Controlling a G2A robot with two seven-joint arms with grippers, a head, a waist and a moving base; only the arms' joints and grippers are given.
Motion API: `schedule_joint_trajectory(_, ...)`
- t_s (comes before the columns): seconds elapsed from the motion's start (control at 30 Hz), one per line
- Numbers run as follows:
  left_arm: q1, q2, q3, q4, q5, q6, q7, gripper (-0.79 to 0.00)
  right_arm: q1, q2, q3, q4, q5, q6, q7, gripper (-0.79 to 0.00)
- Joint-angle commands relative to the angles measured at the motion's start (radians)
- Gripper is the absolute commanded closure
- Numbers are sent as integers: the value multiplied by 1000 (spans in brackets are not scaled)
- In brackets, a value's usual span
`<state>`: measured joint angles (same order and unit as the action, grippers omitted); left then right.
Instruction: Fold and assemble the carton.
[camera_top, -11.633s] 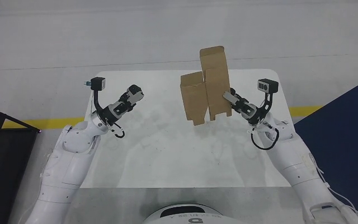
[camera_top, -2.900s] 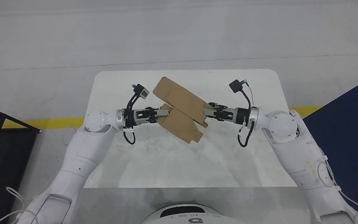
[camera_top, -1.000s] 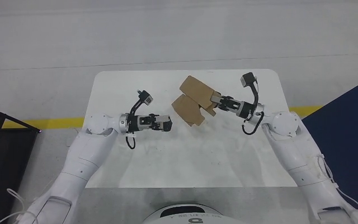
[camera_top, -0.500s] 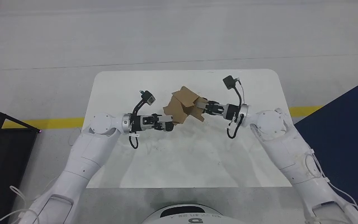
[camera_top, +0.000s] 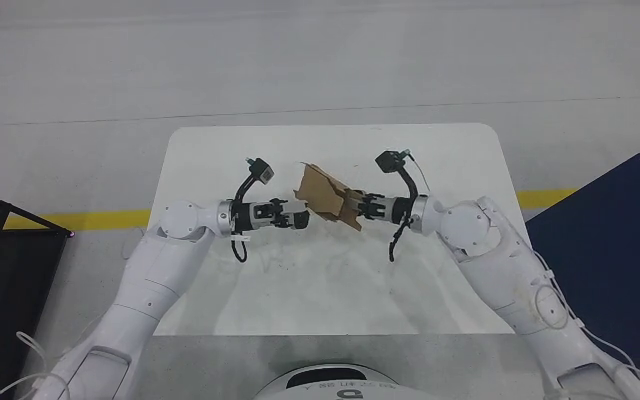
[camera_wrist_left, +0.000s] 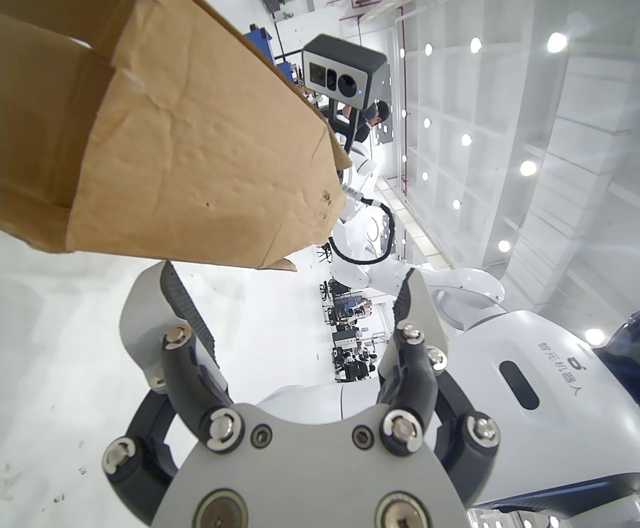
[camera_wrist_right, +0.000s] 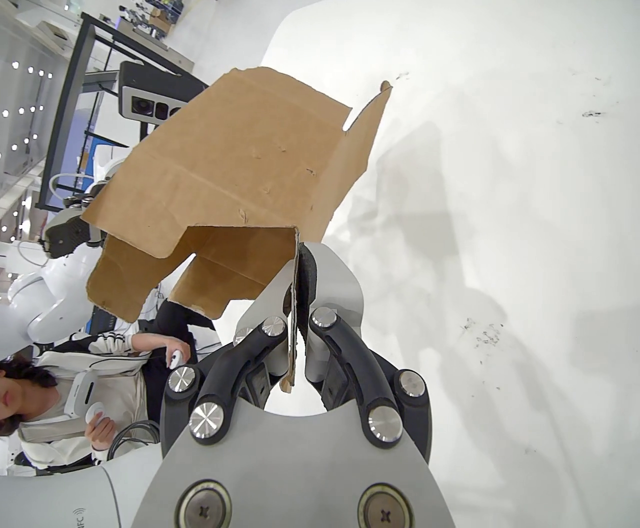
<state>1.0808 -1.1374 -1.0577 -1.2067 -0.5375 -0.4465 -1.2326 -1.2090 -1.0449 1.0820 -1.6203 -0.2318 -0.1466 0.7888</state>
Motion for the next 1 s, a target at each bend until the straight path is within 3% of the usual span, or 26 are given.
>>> schedule_joint_trajectory(0.0, 0, 0, 0, -1, 2, 2, 0, -785, -2, 0, 1, -5, -9, 11, -3, 0)
schedule_joint_trajectory(0.33, 2, 1, -3, -2, 4, 0, 7, -785, -51, 16, 85, -21, 57, -46, 21, 0)
schedule_joint_trajectory(0.63, -3, 1, -5, -2, 0, -7, 8, -785, -54, 17, 77, -50, 65, -64, 57, 0)
schedule_joint_trajectory(0.97, 3, 7, -32, -15, -4, -21, 9, -785, -108, 35, 176, -24, 308, -239, 165, 0)
